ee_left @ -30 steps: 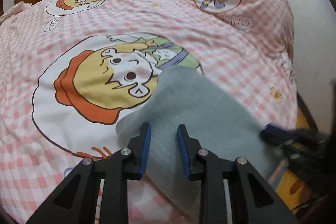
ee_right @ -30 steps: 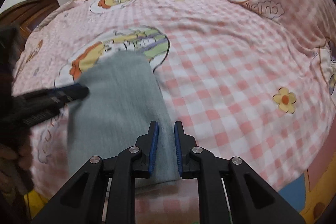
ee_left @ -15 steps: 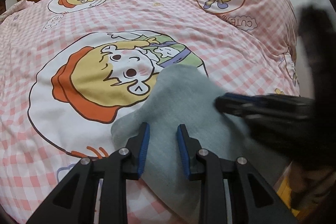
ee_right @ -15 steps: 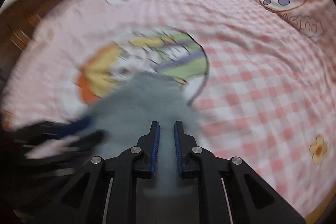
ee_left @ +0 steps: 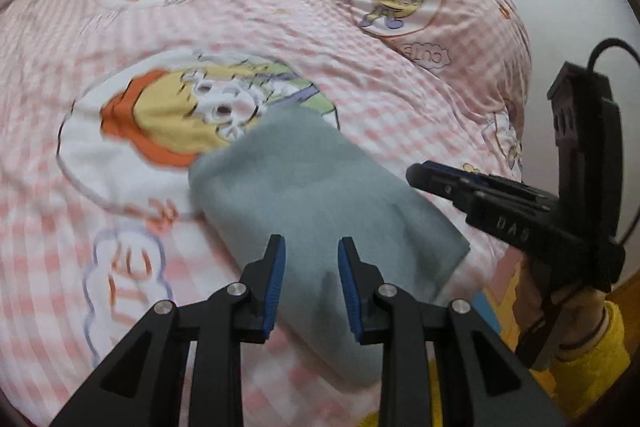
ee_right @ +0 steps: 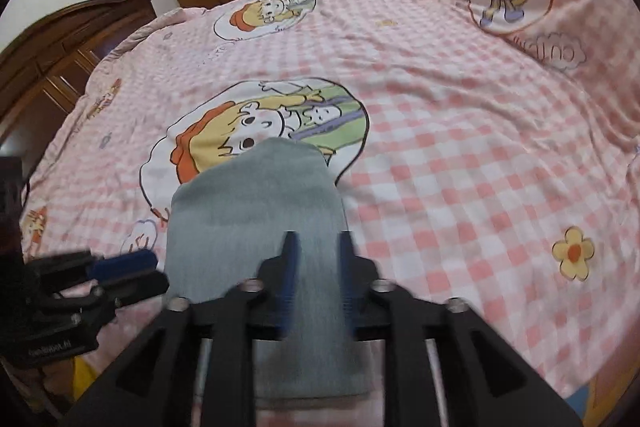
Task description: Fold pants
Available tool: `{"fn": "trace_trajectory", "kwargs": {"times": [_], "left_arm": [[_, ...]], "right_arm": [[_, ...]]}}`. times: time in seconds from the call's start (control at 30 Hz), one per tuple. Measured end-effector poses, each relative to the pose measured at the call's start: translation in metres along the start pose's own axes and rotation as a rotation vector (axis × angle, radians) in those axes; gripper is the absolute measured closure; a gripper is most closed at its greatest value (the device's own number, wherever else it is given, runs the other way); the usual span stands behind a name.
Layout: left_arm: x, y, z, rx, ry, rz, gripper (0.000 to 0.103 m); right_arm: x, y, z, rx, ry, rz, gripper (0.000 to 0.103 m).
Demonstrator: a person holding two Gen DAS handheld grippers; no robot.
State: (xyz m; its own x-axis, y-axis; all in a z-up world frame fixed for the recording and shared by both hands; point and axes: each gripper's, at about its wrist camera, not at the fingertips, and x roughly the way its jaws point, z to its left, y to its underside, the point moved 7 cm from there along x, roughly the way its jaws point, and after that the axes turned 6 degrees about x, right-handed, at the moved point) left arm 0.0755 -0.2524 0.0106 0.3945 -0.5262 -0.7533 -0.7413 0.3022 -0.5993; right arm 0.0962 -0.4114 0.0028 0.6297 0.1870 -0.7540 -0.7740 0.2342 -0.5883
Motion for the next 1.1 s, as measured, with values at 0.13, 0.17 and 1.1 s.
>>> {"fn": "trace_trajectory", "kwargs": {"times": [0.13,0.17,1.1], "left_arm": [[0.007,0.018,0.005,-0.146,0.025,0.024,0.057],[0.010,0.020,0.007,-0.151,0.001,0.034,0.056],[0.018,-0.009,0.018,-0.197,0.022,-0.087,0.075]], "right_arm": [[0.013,0.005,-0.009,0.042,0.011,0.035,0.060],[0.018,0.007,-0.011,0.052,0.012,0.049,0.060],[0.014,0.027,0.001,0.239,-0.271,-0.002,0.073]]}}
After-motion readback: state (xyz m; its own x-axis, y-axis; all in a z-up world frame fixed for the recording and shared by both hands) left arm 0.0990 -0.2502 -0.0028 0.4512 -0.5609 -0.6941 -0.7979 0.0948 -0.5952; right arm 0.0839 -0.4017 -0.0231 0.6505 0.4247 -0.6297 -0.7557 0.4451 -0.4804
